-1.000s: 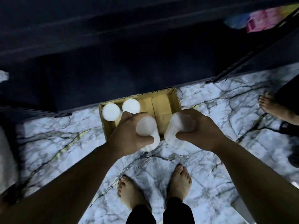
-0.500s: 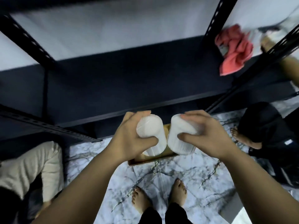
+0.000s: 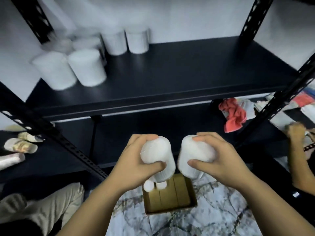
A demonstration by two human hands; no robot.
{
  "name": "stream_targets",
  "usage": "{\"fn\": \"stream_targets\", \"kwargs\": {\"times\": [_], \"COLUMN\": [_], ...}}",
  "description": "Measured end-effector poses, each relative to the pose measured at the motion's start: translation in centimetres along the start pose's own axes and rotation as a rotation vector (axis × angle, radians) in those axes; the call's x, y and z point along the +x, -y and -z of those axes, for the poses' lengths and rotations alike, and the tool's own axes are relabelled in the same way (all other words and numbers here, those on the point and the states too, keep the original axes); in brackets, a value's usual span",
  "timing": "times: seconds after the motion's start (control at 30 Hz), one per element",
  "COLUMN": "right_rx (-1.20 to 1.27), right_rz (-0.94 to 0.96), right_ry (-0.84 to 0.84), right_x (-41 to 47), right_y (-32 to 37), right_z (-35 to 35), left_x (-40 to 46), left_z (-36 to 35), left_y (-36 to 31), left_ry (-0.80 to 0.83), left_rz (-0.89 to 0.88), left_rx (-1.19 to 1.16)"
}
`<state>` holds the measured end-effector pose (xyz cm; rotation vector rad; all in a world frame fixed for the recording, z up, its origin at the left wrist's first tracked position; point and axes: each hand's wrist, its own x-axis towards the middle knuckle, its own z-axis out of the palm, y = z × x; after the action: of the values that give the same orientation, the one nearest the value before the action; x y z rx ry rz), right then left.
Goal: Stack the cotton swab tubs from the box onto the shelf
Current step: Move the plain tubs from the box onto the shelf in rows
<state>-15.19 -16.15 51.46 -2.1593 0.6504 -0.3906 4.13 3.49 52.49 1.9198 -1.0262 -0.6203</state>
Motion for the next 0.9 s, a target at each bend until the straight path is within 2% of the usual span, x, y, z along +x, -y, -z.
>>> {"fn": "stream_targets", "kwargs": {"times": [0.3,0.57,0.9], "right_rx": [-0.011,-0.065,-0.08], "right_rz": [0.165,0.345,0.398], "right_ry": [-0.119,-0.171,-0.148], "right_x": [1.9,6.3,15.5], "right_y": [7.1,12.3,11.9], "right_z": [1.3,5.1,9.3], "left_x": [-0.5,2.4,10.8], "left_z": [6.7,11.5,11.8], "left_y": [-4.4,-9.8,-11.7], "left_ry": [-0.157,-0.241,-0.365], "left_rz": [-0.162,-0.273,-0.248], "left_rx": [-0.025,0.064,0.147]}}
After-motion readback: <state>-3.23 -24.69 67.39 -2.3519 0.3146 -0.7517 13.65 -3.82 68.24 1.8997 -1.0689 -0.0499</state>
